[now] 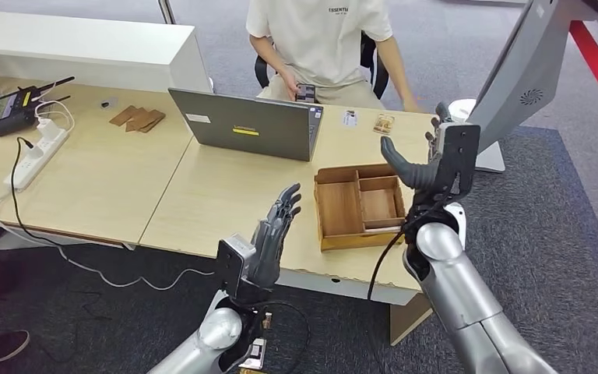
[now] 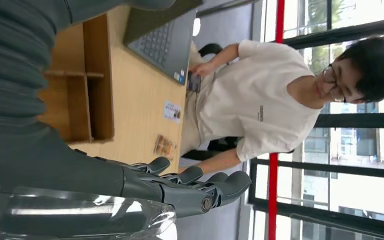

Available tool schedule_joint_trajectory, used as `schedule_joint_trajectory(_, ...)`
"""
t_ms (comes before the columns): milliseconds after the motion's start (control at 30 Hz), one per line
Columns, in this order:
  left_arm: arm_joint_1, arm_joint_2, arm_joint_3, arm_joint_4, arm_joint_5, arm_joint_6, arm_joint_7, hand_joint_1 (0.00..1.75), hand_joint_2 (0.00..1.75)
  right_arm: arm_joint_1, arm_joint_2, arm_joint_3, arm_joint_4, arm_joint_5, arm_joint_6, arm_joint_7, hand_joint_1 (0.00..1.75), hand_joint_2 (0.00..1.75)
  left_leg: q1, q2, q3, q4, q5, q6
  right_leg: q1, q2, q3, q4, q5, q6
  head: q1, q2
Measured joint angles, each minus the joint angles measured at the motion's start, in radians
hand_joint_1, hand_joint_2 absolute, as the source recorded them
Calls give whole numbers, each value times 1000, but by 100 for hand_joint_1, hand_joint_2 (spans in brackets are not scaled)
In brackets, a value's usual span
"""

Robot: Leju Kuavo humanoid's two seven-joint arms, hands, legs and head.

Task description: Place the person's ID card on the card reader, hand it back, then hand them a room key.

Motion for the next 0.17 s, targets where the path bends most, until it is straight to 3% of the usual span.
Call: schedule_joint_trajectory(167, 63, 27, 40, -60, -74, 69, 24, 0, 0, 162, -29, 4, -153, -116, -6, -39, 0, 175, 0, 0, 0, 0, -1, 0, 0, 0, 0, 0, -1, 0, 0, 0)
